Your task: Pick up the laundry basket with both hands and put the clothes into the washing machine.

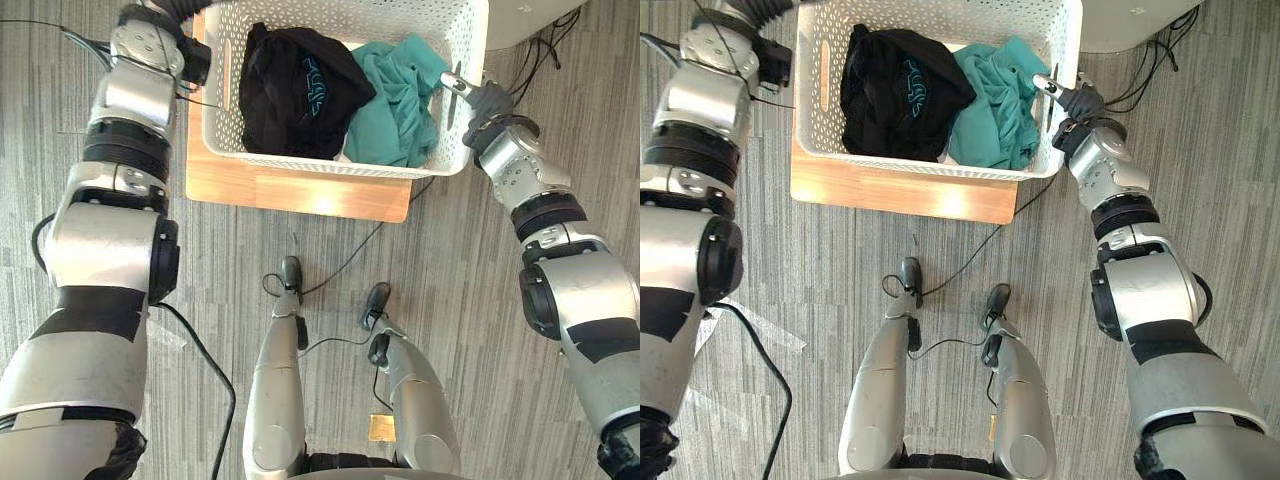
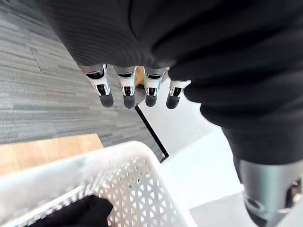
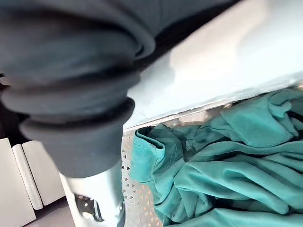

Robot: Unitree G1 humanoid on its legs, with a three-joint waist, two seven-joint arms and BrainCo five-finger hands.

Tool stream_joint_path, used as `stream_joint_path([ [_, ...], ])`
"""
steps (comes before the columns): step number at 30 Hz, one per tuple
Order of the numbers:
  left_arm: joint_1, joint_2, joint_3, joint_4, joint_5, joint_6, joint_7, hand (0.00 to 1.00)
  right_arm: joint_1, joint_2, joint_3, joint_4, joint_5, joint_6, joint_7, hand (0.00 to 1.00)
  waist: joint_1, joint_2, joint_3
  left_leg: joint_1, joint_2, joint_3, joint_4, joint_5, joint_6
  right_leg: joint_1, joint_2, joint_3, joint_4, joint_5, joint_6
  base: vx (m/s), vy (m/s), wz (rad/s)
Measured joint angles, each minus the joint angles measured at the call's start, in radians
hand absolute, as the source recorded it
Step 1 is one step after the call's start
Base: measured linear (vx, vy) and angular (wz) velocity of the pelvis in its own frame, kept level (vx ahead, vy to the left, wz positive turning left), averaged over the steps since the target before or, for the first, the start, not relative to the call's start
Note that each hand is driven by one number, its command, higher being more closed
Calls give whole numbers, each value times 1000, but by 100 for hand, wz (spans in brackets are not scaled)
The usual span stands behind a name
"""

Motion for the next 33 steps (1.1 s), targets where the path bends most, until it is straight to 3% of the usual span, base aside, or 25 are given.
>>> stream_joint_path([
  [8, -3, 40, -3, 3, -75, -4, -3, 0, 5, -91, 6, 68, -36, 30, 29, 0, 46, 0, 0, -8, -3, -25, 2, 1, 0, 6, 0, -25, 0, 0, 0, 37, -17, 8],
  [16, -1, 37, -37, 76, -66, 5, -75, 0, -11, -112, 109, 102, -57, 39, 42, 0, 45, 0, 0, -9, -5, -43, -8, 14, -12, 15, 2, -44, -3, 0, 0, 11, -14, 5],
  [33, -1, 8, -112, 119, -67, 23, -118, 0, -88, -107, 138, 98, -41, 25, 44, 0, 16, -18, 10, -83, 6, -51, -11, 32, -4, -26, 27, -54, -72, 54, -15, 15, -20, -2],
])
